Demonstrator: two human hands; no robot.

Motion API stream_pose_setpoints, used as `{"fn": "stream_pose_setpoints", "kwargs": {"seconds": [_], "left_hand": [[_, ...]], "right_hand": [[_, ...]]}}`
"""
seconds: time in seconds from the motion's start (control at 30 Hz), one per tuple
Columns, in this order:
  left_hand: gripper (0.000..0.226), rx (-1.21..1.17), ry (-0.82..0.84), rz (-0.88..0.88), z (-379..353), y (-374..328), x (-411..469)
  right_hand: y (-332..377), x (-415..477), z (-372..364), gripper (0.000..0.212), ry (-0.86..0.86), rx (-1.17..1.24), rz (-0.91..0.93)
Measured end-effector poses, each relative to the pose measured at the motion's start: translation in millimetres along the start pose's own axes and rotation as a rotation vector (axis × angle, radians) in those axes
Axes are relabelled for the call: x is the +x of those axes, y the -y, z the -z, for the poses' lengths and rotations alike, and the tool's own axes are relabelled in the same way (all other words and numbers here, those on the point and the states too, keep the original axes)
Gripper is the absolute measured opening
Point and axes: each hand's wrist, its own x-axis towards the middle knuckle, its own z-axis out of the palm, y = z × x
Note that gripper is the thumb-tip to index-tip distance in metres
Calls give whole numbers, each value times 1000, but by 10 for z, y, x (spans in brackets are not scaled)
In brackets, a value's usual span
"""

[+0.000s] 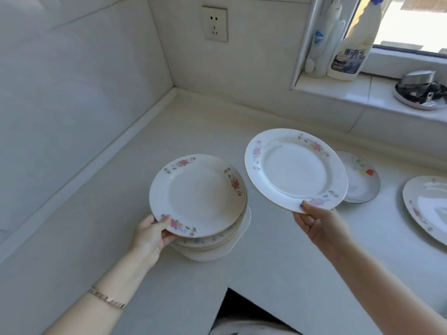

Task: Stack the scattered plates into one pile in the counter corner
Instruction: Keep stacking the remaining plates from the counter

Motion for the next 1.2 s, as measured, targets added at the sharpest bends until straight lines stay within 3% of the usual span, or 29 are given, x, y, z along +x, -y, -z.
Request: {"fn": "stream_pose_setpoints", "kwargs": {"seconds": [0.23, 0.4, 0.53, 0.63, 0.73, 0.8, 0.93, 1.2], "left_hand": [[8, 304, 5, 70, 159, -39, 134], [23, 660, 58, 153, 186, -130, 102], [27, 764, 63, 187, 157, -64, 55], [31, 980, 20, 103, 176, -110, 62], [36, 1252, -225, -184, 218, -223, 158], [38, 1056, -232, -271, 205, -231, 294], [53, 554, -22, -157, 84, -62, 536], [61, 363, -50, -191, 39, 82, 547]], "right_hand": [[16, 22, -105, 24, 27, -97, -8], [-20, 38, -135, 22, 36, -106, -27], [-80, 44, -122, 31, 59, -124, -43], [-95, 37, -105, 31, 62, -134, -46], [-91, 17, -103, 24, 60, -157, -48], [-94, -8, -108, 20, 52, -181, -51], [-99, -70, -88, 21, 86, -226, -55], [-308, -73, -261, 22, 156, -410, -106]]}}
